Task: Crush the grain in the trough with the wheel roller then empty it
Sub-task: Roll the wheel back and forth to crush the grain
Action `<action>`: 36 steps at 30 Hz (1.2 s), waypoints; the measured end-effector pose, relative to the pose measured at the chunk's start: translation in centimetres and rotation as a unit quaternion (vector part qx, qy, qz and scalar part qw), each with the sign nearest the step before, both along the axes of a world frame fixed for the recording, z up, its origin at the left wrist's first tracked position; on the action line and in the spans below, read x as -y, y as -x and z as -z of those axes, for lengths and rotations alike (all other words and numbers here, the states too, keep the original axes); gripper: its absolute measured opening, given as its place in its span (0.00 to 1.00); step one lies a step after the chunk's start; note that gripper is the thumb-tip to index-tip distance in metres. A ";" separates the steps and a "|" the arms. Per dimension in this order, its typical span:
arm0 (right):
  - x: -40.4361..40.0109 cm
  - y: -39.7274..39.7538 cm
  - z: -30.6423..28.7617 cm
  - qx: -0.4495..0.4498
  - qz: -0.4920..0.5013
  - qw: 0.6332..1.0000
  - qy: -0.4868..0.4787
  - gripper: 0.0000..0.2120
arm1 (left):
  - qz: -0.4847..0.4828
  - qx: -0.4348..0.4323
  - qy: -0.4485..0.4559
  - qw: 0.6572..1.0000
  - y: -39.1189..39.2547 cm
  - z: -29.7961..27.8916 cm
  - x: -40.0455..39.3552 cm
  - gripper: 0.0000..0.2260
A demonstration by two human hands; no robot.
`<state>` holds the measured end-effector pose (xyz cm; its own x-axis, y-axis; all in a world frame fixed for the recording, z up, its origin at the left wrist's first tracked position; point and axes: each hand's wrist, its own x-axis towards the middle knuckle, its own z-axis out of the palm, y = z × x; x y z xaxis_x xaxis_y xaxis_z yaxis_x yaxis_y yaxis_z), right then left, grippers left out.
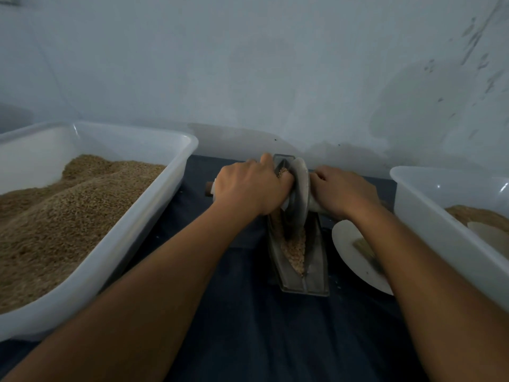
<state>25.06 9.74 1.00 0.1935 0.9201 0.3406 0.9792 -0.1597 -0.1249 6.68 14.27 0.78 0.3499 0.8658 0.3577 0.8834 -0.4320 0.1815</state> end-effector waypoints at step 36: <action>-6.1 -0.8 -2.5 -0.021 -0.026 0.994 0.101 0.25 | -0.021 0.017 0.086 0.996 -0.7 0.2 -4.5 0.31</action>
